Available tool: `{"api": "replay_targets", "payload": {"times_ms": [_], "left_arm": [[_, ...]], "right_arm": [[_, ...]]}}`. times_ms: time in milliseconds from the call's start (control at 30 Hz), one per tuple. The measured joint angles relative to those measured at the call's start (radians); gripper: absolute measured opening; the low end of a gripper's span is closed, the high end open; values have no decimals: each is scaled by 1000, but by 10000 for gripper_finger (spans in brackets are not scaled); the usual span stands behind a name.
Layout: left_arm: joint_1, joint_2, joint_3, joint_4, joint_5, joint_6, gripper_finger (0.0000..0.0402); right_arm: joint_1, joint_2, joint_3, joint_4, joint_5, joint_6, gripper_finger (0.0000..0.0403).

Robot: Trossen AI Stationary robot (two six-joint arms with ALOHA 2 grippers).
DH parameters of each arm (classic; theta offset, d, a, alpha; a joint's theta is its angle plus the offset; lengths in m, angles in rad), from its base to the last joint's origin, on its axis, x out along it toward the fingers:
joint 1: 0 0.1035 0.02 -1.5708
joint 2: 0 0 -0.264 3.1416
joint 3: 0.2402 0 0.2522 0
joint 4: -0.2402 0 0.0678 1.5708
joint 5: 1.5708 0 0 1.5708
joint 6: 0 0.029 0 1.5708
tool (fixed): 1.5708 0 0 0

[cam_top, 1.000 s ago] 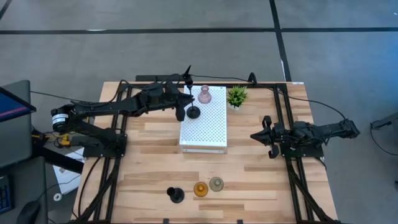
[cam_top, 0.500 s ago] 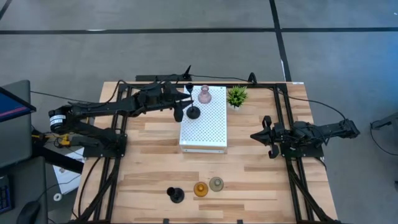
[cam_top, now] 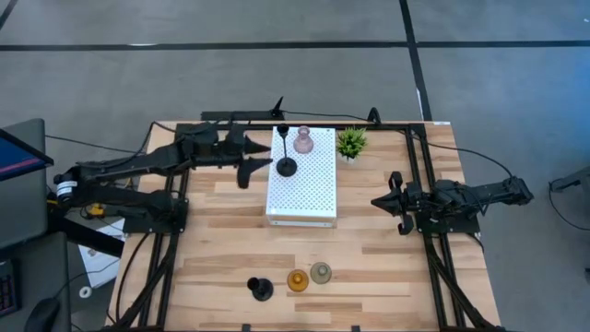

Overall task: Pick & Place candle stick holders
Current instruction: Align the black candle holder with the other black candle holder on the shelf

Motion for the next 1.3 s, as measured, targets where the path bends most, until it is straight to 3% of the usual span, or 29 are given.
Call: {"api": "replay_targets", "payload": {"times_ms": [300,633,1000,1133,1300], "left_arm": [[-65,-52,0,-132,168,-53,137],[-211,-47,0,-223,183,-41,8],[-473,-47,0,-211,164,275,6],[-527,-42,-26,-222,114,293,6],[-553,-61,-149,-205,85,294,6]], "right_arm": [[0,0,0,0,0,0,0],[0,0,0,0,0,0,0],[0,0,0,0,0,0,0],[0,0,0,0,0,0,0],[0,0,0,1,0,1,0]]}}
